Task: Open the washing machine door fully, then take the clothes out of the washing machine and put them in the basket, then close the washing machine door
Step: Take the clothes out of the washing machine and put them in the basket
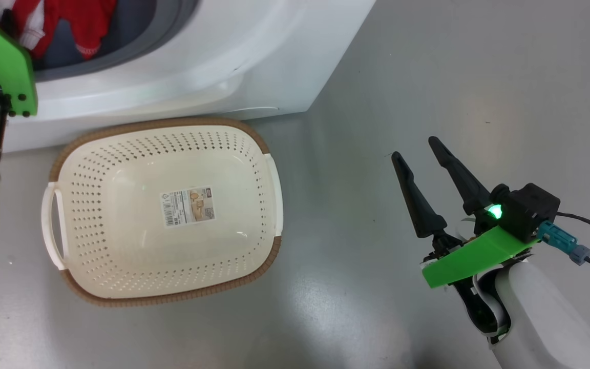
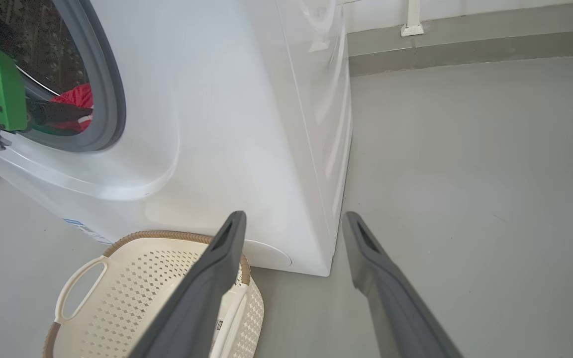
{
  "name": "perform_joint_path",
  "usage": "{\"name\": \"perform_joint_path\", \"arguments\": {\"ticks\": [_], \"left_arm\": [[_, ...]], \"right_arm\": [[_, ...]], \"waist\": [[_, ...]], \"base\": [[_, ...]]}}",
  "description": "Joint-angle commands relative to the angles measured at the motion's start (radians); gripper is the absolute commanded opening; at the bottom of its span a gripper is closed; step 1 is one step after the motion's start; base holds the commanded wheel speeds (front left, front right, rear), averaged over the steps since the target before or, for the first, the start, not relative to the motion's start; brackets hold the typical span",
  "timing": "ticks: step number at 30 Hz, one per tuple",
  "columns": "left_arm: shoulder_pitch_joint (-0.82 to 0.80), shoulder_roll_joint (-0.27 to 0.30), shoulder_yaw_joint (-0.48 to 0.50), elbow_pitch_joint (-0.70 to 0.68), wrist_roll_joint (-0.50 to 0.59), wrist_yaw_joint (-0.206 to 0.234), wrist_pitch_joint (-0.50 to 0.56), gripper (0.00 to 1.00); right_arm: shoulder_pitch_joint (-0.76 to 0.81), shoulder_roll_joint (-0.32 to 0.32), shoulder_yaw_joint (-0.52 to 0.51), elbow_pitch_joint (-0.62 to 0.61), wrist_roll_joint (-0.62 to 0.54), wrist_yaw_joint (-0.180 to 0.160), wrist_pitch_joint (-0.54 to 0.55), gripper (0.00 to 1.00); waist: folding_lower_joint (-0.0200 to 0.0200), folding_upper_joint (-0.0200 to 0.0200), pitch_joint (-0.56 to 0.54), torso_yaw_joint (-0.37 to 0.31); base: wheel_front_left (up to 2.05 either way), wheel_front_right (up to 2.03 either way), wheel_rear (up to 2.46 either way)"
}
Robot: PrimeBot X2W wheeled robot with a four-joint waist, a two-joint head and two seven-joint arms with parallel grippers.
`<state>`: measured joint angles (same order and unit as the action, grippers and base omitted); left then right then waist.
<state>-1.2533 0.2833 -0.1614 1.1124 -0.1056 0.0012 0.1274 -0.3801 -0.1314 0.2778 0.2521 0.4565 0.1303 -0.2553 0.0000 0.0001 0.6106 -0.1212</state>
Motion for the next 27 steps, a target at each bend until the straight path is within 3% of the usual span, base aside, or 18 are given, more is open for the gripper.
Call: {"name": "perform_joint_path", "arguments": {"ticks": [1, 2, 13, 27], "left_arm": [[-0.008, 0.060, 0.009, -0.009, 0.006, 0.008, 0.004, 0.42], [-0.007, 0.061, 0.005, -0.007, 0.008, 0.009, 0.005, 0.00], [0.013, 0.051, -0.008, -0.029, 0.001, 0.042, -0.120, 0.00], [0.061, 0.026, 0.012, -0.105, -0.050, 0.050, -0.324, 0.00]], "right_arm": [[-0.002, -0.008, 0.024, -0.019, 0.014, 0.000, -0.006, 1.00], [-0.001, -0.008, 0.026, -0.019, 0.016, 0.000, -0.006, 1.00], [0.003, -0.017, 0.048, -0.002, 0.021, 0.000, -0.006, 1.00], [0.004, -0.029, 0.036, 0.002, 0.014, 0.000, -0.006, 1.00]], "waist": [[0.0000, -0.0001, 0.002, -0.002], [0.0000, -0.0001, 0.002, -0.002], [0.0000, -0.0001, -0.012, 0.007], [0.0000, -0.0001, -0.032, 0.029]], "base": [[0.00, 0.00, 0.00], [0.00, 0.00, 0.00], [0.00, 0.00, 0.00], [0.00, 0.00, 0.00]]}}
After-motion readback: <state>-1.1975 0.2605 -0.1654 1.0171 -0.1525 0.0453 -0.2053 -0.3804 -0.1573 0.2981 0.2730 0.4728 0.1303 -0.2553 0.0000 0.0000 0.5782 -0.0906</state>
